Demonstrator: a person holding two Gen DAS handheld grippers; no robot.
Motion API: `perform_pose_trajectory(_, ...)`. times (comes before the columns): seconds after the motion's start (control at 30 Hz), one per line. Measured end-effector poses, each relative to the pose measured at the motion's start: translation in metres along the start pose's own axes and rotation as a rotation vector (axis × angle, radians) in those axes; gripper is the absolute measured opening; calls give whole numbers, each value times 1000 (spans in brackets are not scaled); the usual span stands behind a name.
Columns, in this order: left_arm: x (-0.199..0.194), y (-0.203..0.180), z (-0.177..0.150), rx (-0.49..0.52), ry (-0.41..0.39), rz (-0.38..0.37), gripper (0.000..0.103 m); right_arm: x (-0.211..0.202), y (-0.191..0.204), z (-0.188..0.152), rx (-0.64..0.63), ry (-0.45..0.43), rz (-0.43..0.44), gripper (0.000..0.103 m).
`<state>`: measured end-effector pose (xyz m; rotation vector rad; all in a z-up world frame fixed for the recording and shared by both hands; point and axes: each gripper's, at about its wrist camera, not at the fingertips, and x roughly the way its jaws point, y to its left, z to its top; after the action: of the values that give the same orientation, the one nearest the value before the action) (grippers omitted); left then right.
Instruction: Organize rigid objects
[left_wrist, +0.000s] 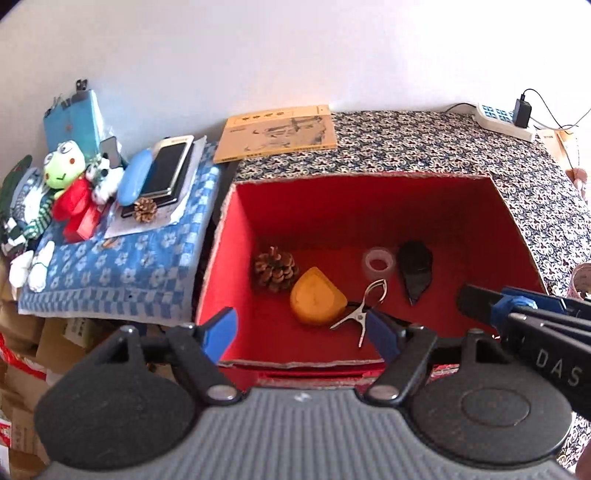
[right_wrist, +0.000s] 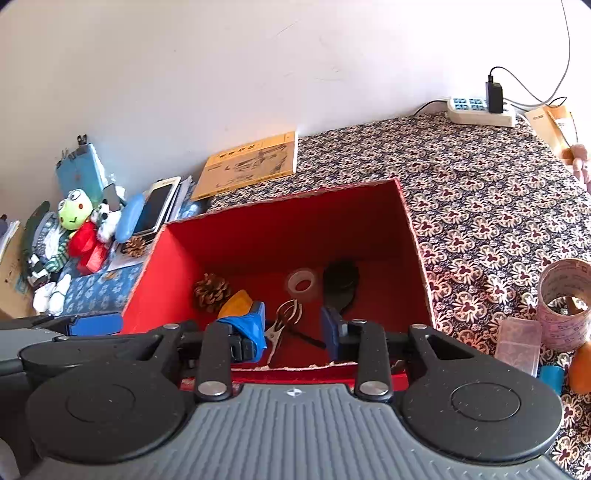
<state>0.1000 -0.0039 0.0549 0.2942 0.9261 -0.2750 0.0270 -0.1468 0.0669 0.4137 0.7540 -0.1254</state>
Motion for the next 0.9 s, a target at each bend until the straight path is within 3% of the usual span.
perform_pose_trajectory(0.57, 28, 4, 1, 12, -39, -20, 78, 24, -8, 2, 17, -27, -50, 17)
perform_pose_trajectory(0.9, 45, 5, 4, -34, -38, -4, 78, 50, -12, 11, -62, -32, -3, 17)
